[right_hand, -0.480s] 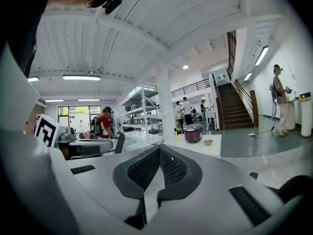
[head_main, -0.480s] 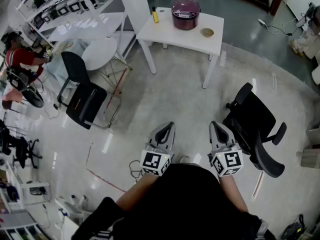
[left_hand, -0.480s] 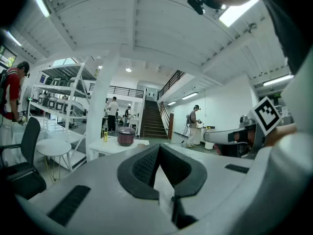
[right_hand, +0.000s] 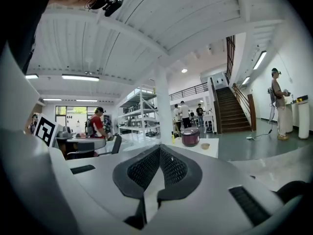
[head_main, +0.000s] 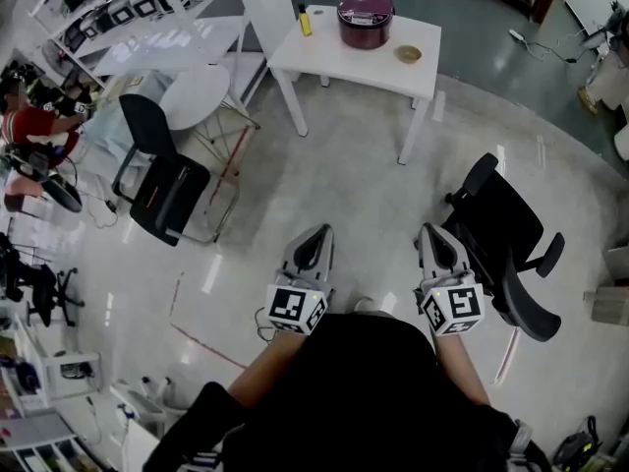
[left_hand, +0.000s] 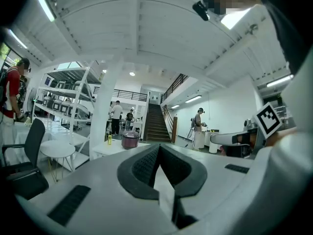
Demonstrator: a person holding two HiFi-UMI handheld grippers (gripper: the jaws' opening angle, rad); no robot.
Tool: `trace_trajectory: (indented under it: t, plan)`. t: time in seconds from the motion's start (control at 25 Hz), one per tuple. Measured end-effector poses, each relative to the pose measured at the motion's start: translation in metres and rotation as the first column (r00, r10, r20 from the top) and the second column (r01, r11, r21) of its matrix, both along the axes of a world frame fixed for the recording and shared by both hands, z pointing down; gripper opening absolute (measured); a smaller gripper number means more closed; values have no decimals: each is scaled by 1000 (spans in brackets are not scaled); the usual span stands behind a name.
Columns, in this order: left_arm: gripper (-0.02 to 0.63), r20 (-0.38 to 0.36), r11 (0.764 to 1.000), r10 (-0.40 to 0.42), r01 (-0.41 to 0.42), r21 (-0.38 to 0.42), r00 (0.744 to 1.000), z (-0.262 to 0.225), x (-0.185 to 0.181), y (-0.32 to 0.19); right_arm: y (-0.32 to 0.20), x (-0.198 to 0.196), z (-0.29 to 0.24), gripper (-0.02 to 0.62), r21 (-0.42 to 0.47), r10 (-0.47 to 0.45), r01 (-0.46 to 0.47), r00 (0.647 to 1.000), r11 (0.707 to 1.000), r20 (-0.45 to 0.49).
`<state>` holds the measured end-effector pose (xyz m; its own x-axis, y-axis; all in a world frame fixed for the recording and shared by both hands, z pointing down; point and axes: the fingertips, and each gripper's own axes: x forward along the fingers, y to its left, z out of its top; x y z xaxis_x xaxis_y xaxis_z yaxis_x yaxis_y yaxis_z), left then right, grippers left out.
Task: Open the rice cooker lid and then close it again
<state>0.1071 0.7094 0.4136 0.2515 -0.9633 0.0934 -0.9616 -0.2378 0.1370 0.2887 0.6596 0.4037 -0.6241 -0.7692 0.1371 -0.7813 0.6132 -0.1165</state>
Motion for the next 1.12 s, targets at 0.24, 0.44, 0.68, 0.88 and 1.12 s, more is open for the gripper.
trace_trajectory:
  t: [0.24, 0.44, 0.68, 0.88, 1.12]
  plan:
    - [-5, 6, 1000, -6, 7, -5, 1000, 10, 4, 7, 5, 11, 11, -2, -23, 13, -13, 1000, 1000, 4]
    - [-5, -8, 1000, 28, -28, -12, 1000, 12, 20, 4, -1, 28, 5, 0, 3, 63, -63, 998, 998, -9]
    - [198, -65, 997, 71, -71, -5, 995, 19, 25, -5, -3, 35, 18, 148, -54, 7, -6, 1000, 999, 8]
    - [238, -64, 999, 40, -41, -12, 997, 23, 19, -6, -2, 42, 29, 232, -104, -23, 23, 1000, 994, -7]
    - [245, -47, 998, 47, -49, -38, 998, 29, 22, -3, -1, 49, 34, 232, -124, -5, 8, 1000, 992, 23]
